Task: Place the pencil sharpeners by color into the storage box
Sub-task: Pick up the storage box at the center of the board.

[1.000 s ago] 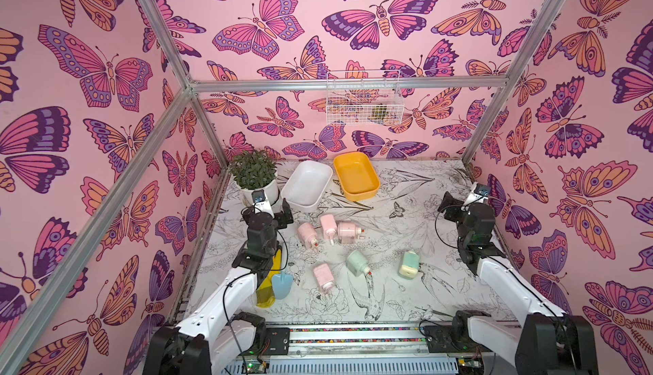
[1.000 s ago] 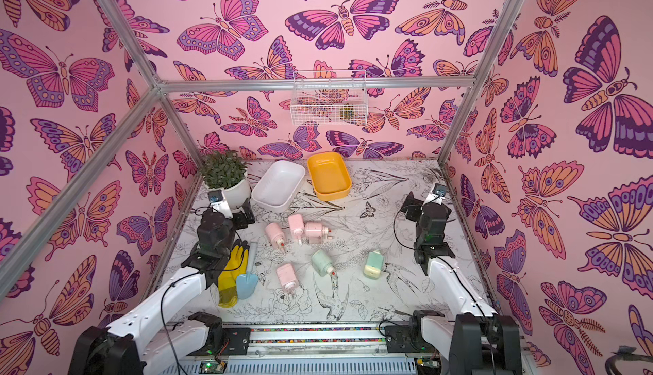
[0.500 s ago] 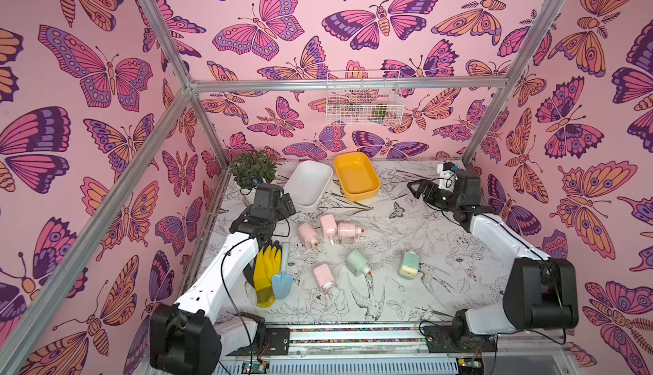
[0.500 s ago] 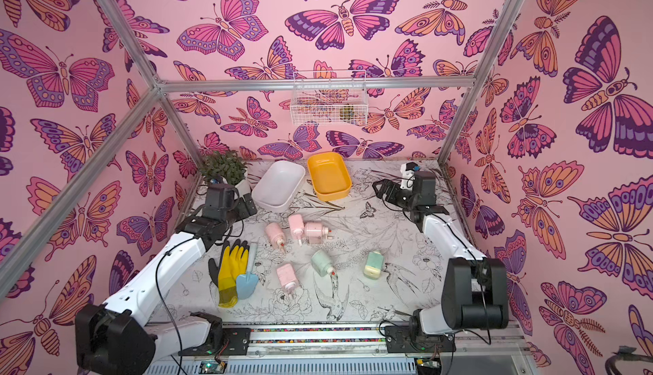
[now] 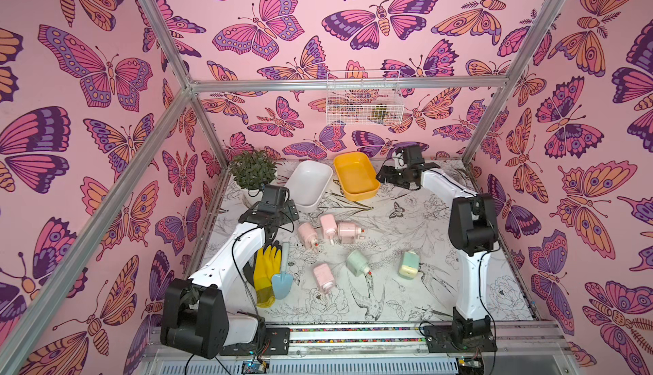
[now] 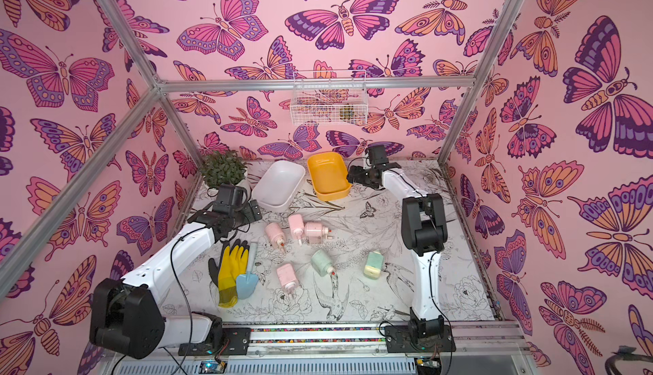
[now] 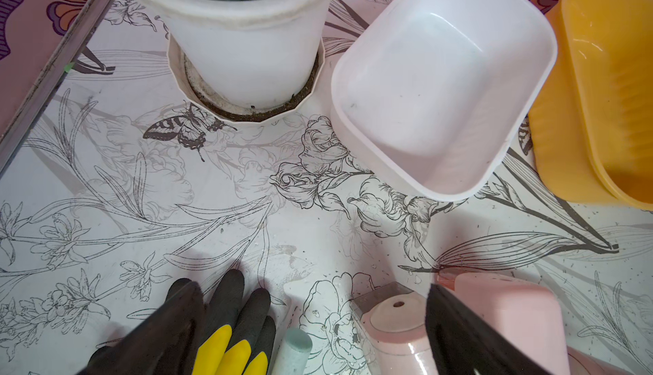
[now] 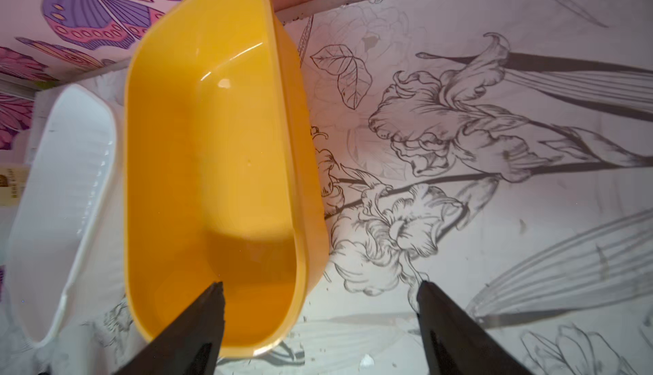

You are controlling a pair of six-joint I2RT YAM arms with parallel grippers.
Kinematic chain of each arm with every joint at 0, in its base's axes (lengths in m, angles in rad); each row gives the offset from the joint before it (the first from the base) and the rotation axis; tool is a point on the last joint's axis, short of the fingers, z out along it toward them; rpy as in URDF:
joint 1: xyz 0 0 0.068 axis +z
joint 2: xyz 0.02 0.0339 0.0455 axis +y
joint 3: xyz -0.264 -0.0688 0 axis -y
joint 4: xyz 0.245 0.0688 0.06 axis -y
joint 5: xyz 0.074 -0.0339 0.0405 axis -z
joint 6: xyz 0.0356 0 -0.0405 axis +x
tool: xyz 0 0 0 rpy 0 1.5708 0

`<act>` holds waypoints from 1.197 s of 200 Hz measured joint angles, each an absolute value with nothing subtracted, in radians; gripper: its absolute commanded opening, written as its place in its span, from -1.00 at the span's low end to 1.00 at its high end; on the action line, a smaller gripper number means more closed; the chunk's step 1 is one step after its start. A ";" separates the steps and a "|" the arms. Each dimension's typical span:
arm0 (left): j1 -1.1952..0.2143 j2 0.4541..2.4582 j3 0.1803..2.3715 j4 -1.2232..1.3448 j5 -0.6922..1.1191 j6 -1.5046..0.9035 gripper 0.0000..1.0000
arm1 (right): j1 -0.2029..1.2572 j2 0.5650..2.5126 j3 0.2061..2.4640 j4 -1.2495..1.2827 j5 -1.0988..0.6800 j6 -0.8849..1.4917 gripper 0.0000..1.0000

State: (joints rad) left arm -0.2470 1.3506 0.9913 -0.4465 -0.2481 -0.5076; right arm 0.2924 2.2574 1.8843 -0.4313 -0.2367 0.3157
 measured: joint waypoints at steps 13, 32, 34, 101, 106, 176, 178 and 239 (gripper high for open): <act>-0.247 1.351 0.991 -0.447 -0.249 -0.511 0.99 | 0.315 2.315 1.964 -0.469 -0.199 0.305 0.49; -0.247 1.351 0.991 -0.447 -0.257 -0.514 0.99 | 0.332 2.388 2.067 -0.517 -0.140 0.294 0.17; -0.247 1.351 0.991 -0.447 -0.258 -0.515 0.99 | 0.333 2.394 2.073 -0.519 -0.136 0.289 0.15; -0.218 1.351 0.984 -0.447 -0.284 -0.517 0.99 | 0.336 2.468 2.180 -0.588 -0.039 0.287 -0.81; -0.215 1.351 0.984 -0.447 -0.284 -0.517 0.99 | 0.336 2.468 2.180 -0.588 -0.036 0.287 -0.86; -0.210 1.375 0.984 -0.447 -0.289 -0.517 0.99 | 0.337 2.320 1.974 -0.530 0.027 0.295 -1.00; -0.210 1.376 0.984 -0.447 -0.289 -0.517 0.99 | 0.337 2.314 1.968 -0.527 0.030 0.295 -1.00; -0.208 1.377 0.984 -0.447 -0.292 -0.517 0.99 | 0.323 2.146 1.762 -0.456 0.106 0.307 -1.00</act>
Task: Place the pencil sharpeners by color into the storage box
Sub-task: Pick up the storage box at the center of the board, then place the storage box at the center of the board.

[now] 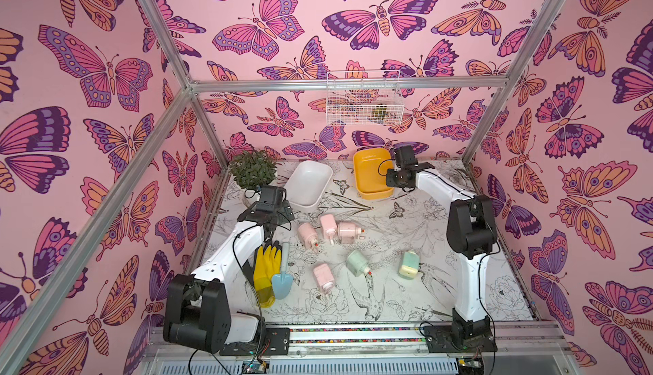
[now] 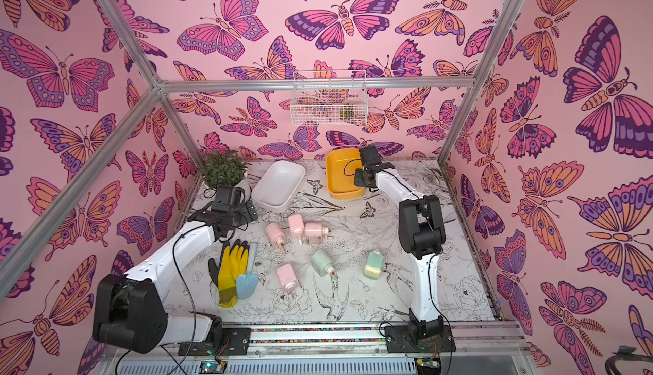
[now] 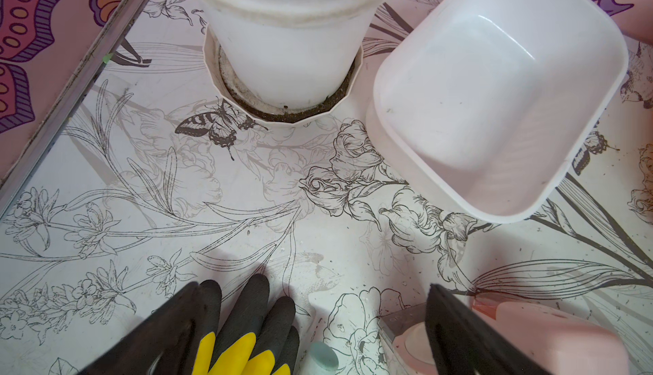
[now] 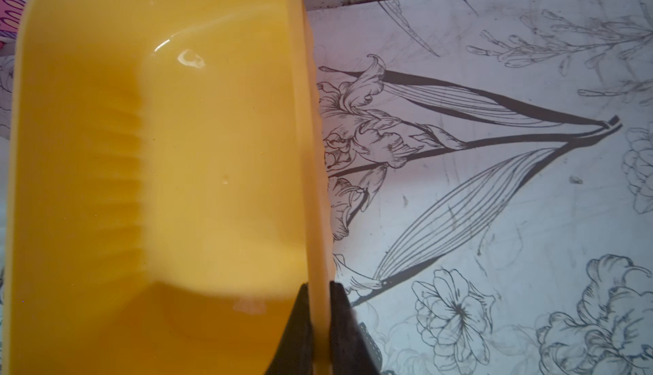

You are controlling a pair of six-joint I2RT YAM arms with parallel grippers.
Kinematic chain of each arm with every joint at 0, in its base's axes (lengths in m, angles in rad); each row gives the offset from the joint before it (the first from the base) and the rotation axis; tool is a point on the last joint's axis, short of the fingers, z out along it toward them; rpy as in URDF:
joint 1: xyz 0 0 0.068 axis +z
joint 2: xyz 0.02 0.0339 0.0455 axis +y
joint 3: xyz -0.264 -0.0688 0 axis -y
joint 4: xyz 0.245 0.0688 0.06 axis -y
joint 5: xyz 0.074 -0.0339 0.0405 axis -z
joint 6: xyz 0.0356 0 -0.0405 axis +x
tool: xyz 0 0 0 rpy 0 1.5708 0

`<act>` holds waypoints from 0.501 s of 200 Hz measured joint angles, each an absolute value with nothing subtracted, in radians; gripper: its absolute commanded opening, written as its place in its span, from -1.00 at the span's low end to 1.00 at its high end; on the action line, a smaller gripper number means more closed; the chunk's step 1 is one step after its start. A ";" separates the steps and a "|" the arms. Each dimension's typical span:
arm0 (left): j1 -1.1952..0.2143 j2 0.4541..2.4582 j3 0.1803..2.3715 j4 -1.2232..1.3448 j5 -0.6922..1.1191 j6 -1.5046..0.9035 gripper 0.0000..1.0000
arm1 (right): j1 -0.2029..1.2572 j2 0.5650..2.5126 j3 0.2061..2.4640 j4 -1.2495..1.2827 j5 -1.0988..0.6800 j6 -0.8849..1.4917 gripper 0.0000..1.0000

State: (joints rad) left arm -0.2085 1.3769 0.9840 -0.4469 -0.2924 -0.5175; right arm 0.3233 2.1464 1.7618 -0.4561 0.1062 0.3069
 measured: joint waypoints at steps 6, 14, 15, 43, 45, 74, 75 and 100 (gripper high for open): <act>-0.208 1.377 0.984 -0.447 -0.292 -0.517 0.99 | 0.319 2.134 1.739 -0.450 0.107 0.307 -1.00; -0.208 1.377 0.984 -0.447 -0.292 -0.517 0.99 | 0.310 2.117 1.706 -0.442 0.108 0.309 -1.00; -0.208 1.377 0.984 -0.447 -0.292 -0.517 0.99 | 0.309 2.116 1.703 -0.442 0.108 0.309 -1.00; -0.208 1.377 0.984 -0.447 -0.292 -0.518 0.99 | 0.273 2.078 1.612 -0.422 0.104 0.310 -1.00; -0.208 1.377 0.984 -0.447 -0.292 -0.518 0.99 | 0.270 2.077 1.609 -0.422 0.104 0.310 -1.00; -0.207 1.377 0.984 -0.447 -0.292 -0.518 0.99 | 0.233 2.067 1.566 -0.398 0.076 0.314 -1.00; -0.207 1.377 0.984 -0.447 -0.291 -0.518 0.99 | 0.233 2.067 1.565 -0.398 0.075 0.314 -1.00; -0.203 1.377 0.984 -0.447 -0.287 -0.521 0.99 | 0.215 2.067 1.549 -0.371 0.036 0.310 -1.00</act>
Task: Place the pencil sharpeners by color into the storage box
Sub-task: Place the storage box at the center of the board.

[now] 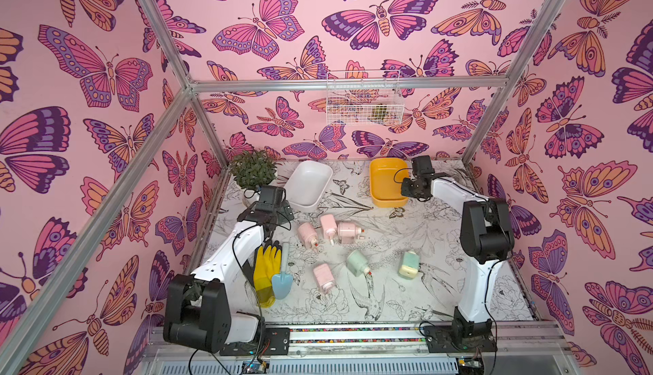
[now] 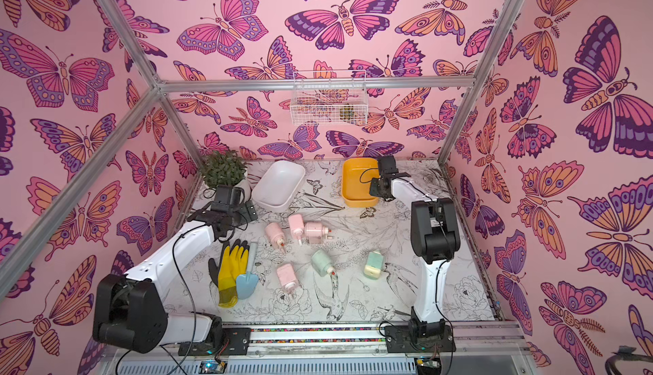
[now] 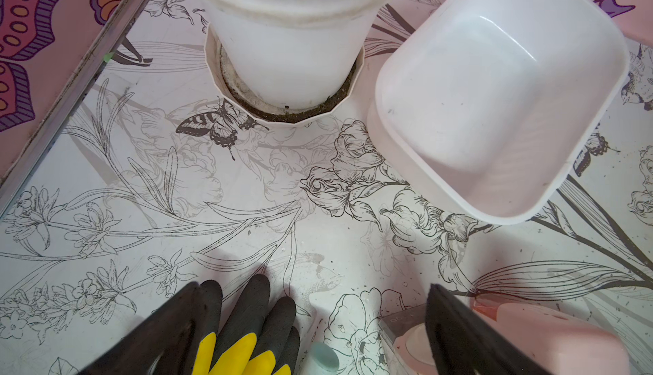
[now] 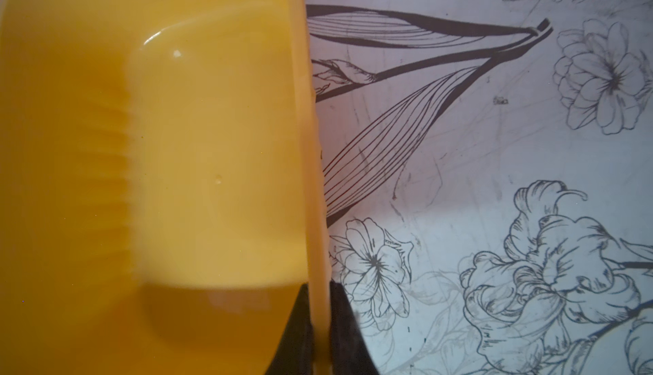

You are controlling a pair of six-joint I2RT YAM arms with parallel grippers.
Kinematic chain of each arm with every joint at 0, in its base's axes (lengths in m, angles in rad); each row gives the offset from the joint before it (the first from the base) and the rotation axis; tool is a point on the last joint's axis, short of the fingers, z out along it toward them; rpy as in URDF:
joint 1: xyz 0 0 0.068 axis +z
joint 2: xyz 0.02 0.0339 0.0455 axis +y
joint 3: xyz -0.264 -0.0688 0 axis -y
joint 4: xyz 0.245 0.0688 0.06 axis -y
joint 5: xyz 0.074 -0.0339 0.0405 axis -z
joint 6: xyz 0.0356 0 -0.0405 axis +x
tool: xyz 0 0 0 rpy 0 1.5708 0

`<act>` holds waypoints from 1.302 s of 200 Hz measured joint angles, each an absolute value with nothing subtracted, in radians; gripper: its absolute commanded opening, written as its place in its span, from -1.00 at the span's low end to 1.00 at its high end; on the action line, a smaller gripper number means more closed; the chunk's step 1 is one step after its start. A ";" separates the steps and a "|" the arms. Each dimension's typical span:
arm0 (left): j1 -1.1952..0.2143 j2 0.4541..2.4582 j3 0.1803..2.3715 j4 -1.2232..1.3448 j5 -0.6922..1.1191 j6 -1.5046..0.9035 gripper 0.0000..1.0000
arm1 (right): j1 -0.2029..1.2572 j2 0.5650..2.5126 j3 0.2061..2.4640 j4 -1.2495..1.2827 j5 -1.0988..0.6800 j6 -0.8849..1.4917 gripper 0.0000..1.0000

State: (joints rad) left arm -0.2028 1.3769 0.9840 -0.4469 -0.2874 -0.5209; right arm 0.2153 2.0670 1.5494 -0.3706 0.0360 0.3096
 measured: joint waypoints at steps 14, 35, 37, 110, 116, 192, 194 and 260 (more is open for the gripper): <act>-0.201 1.377 0.984 -0.447 -0.284 -0.521 0.99 | 0.213 2.067 1.549 -0.358 0.014 0.300 -1.00; -0.201 1.377 0.984 -0.449 -0.285 -0.525 0.99 | 0.214 2.067 1.549 -0.352 -0.001 0.286 -1.00; -0.201 1.377 0.984 -0.450 -0.285 -0.526 0.99 | 0.214 2.067 1.549 -0.352 -0.002 0.286 -1.00; -0.194 1.377 0.984 -0.472 -0.285 -0.532 0.99 | 0.189 2.067 1.549 -0.339 -0.016 0.280 -0.53; -0.194 1.378 0.984 -0.473 -0.285 -0.532 0.99 | 0.186 2.067 1.549 -0.340 -0.017 0.279 -0.51; -0.190 1.418 0.986 -0.476 -0.284 -0.529 0.99 | 0.183 2.067 1.549 -0.340 -0.015 0.276 -0.15; -0.189 1.421 0.986 -0.477 -0.284 -0.529 0.99 | 0.183 2.067 1.549 -0.340 -0.015 0.275 -0.14; -0.174 1.564 1.127 -0.502 -0.291 -0.486 0.94 | 0.183 1.853 1.463 -0.320 -0.001 0.262 0.98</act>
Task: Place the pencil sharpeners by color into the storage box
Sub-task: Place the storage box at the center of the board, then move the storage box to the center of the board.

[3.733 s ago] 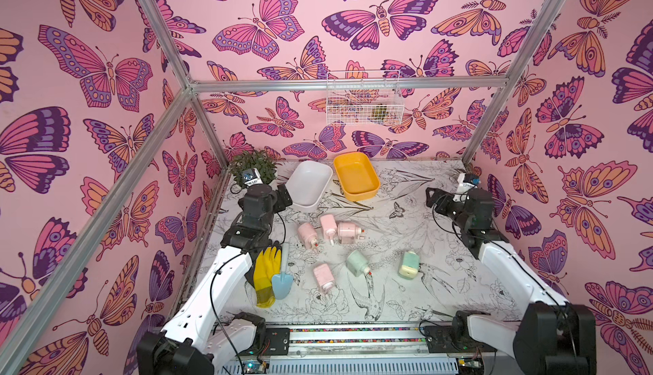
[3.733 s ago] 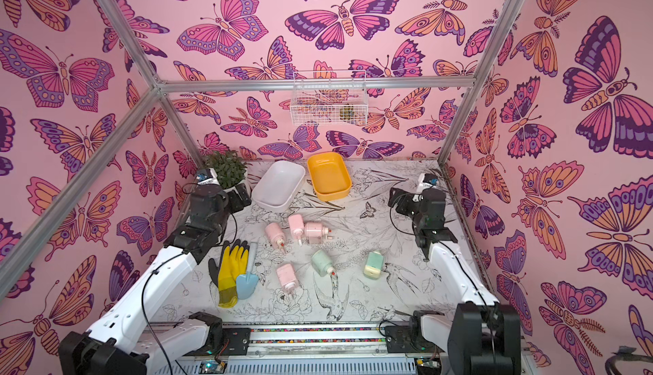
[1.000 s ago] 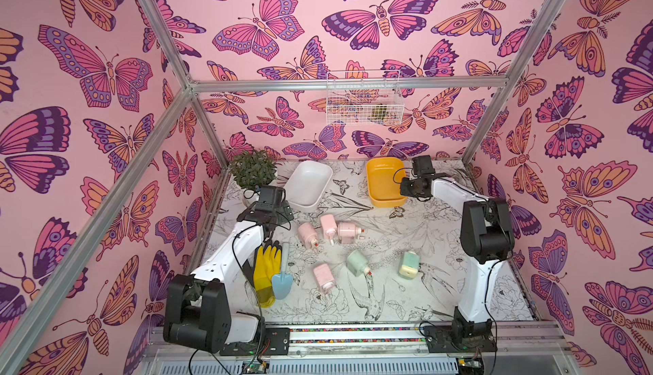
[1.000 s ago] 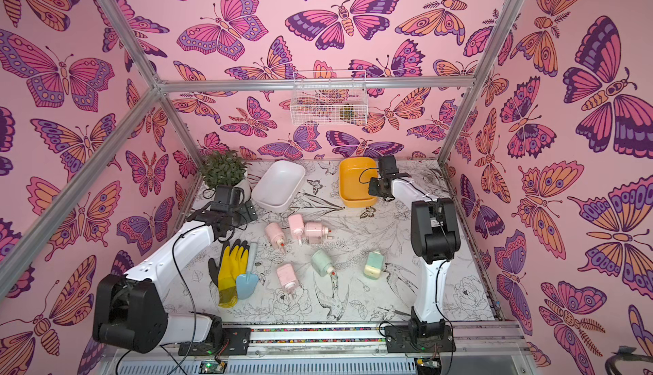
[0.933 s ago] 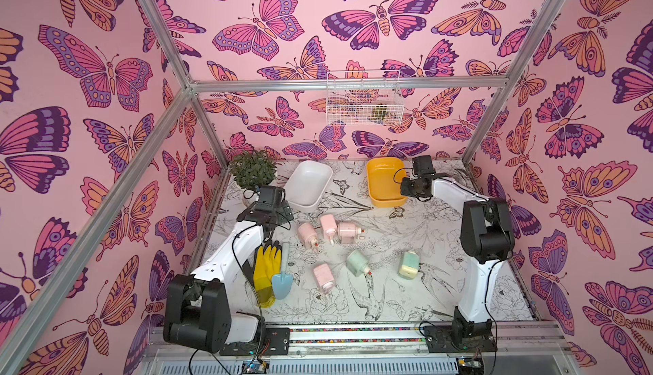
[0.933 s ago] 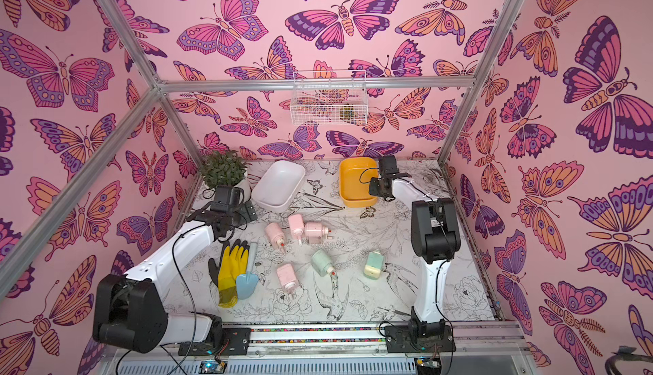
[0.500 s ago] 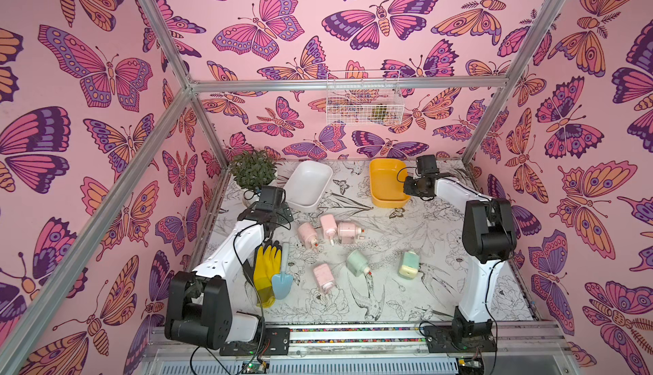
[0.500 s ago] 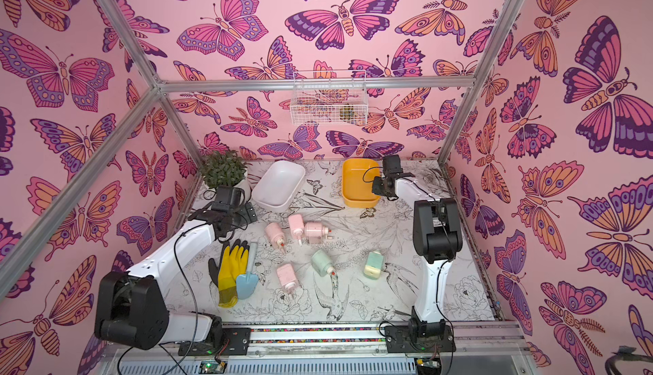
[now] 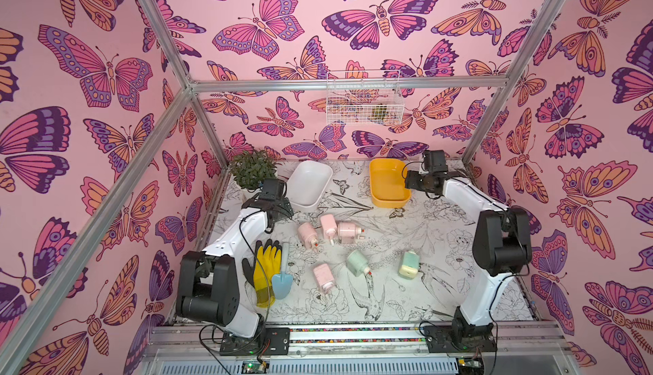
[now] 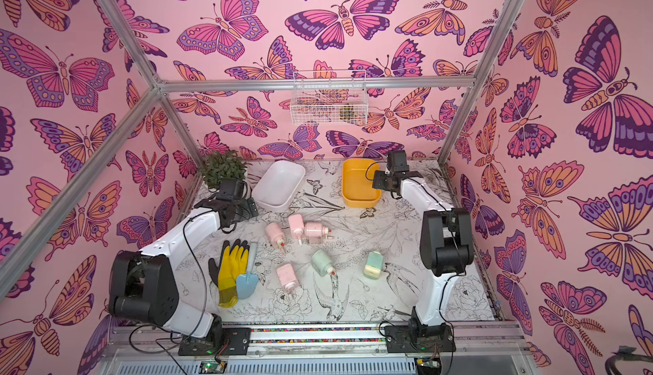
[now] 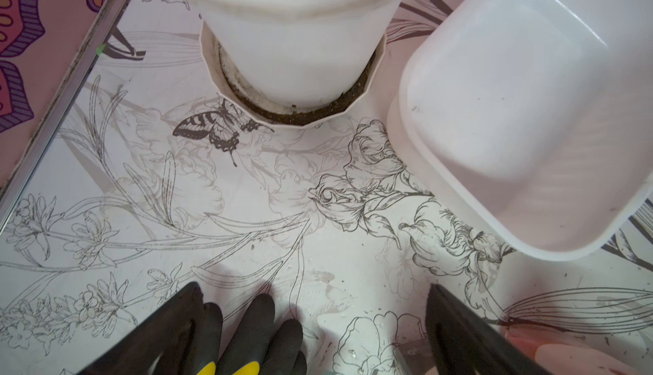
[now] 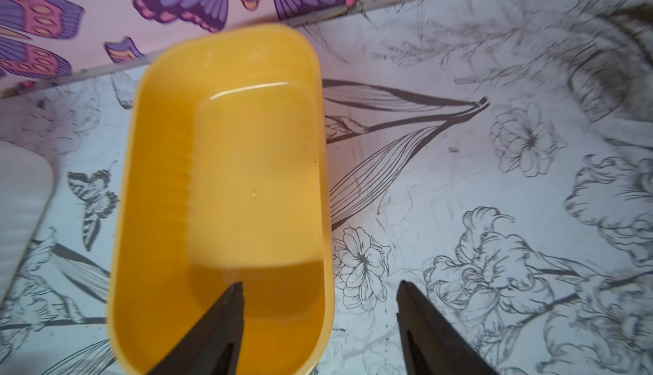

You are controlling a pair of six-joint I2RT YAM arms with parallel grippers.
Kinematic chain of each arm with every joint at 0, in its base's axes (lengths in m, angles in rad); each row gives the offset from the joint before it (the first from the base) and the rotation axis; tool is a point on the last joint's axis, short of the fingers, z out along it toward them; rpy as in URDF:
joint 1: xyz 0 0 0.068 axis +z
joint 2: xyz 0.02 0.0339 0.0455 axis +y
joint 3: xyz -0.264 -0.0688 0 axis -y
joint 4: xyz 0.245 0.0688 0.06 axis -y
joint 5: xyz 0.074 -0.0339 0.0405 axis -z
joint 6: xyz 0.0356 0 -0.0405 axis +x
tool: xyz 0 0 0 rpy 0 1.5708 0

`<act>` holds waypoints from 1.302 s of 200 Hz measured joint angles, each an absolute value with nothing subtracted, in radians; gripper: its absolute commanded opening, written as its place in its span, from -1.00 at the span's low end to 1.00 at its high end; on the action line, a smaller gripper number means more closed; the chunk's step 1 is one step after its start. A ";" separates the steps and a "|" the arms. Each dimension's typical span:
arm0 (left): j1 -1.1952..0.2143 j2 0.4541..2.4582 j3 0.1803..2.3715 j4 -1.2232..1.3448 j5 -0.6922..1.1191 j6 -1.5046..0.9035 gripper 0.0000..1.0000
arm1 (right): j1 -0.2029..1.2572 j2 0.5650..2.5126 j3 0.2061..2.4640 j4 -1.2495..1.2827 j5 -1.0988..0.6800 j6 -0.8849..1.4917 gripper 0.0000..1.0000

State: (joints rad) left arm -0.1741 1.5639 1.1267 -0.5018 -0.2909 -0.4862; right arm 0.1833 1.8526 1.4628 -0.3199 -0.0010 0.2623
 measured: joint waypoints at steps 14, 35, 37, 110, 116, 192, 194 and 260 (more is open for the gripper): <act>-0.173 1.614 1.179 -0.513 -0.297 -0.461 0.86 | 0.183 1.774 1.409 -0.292 -0.007 0.260 0.98; -0.169 1.703 1.274 -0.548 -0.296 -0.426 0.76 | 0.183 1.656 1.301 -0.261 -0.027 0.257 0.98; -0.168 1.712 1.283 -0.552 -0.296 -0.424 0.74 | 0.183 1.645 1.290 -0.258 -0.029 0.257 0.98; -0.168 1.897 1.494 -0.650 -0.295 -0.385 0.54 | 0.183 1.391 1.005 -0.144 -0.175 0.276 0.98; -0.168 1.909 1.511 -0.651 -0.290 -0.384 0.54 | 0.183 1.378 0.990 -0.130 -0.185 0.281 0.98; -0.168 2.039 1.605 -0.646 -0.297 -0.426 0.10 | 0.184 1.362 0.970 -0.104 -0.210 0.287 0.98; -0.168 2.039 1.604 -0.646 -0.297 -0.427 0.09 | 0.184 1.362 0.970 -0.104 -0.210 0.287 0.98; -0.168 2.043 1.604 -0.622 -0.273 -0.435 -0.35 | 0.184 1.362 0.970 -0.104 -0.210 0.287 0.98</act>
State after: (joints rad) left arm -0.1684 2.0426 1.6039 -0.6216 -0.2726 -0.4355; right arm 0.1837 1.3617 0.9695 -0.1036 -0.2100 0.2871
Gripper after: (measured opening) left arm 0.311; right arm 0.991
